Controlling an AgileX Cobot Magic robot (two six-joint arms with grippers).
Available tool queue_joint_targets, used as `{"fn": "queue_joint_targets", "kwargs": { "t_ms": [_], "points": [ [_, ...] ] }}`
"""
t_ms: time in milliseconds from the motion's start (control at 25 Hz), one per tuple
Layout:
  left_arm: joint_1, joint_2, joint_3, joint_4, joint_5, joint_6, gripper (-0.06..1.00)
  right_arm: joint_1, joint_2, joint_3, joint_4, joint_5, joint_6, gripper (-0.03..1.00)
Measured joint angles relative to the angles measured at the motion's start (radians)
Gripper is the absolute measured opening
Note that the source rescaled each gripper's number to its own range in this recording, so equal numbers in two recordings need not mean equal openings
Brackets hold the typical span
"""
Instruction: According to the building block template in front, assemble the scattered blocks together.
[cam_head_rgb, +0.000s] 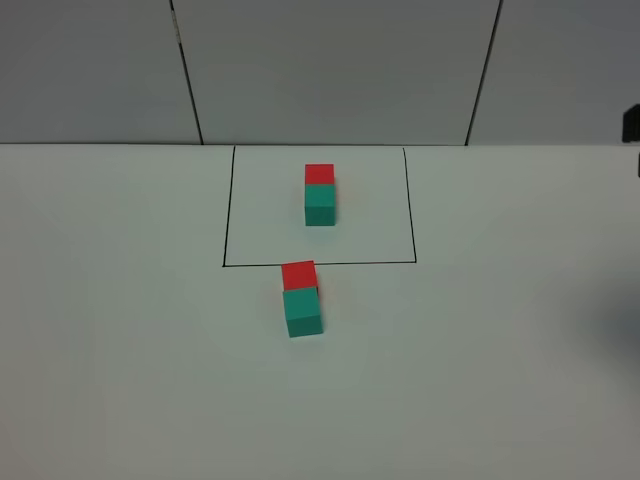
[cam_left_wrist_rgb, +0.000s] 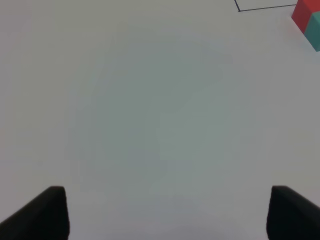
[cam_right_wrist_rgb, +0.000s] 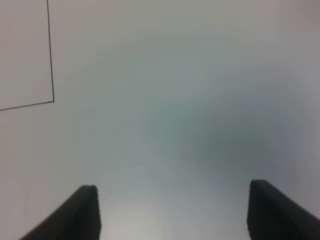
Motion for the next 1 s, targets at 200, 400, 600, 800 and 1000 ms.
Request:
{"fn": "queue_joint_targets", "kwargs": {
  "t_ms": [200, 400, 600, 800, 1000],
  "points": [
    [0.000, 0.000, 0.000, 0.000, 0.000, 0.000, 0.77, 0.000, -0.198, 0.216, -0.009, -0.088, 0.002, 0.58],
    [0.000, 0.000, 0.000, 0.000, 0.000, 0.000, 0.77, 0.000, -0.398, 0.377, -0.039, -0.092, 0.002, 0.58],
    [0.000, 0.000, 0.000, 0.000, 0.000, 0.000, 0.77, 0.000, -0.581, 0.493, -0.061, -0.072, 0.002, 0.58],
    [0.000, 0.000, 0.000, 0.000, 0.000, 0.000, 0.77, 0.000, -0.741, 0.587, -0.063, -0.050, 0.002, 0.58],
    [0.000, 0.000, 0.000, 0.000, 0.000, 0.000, 0.77, 0.000, -0.878, 0.672, -0.063, -0.045, 0.002, 0.58]
  ]
}}
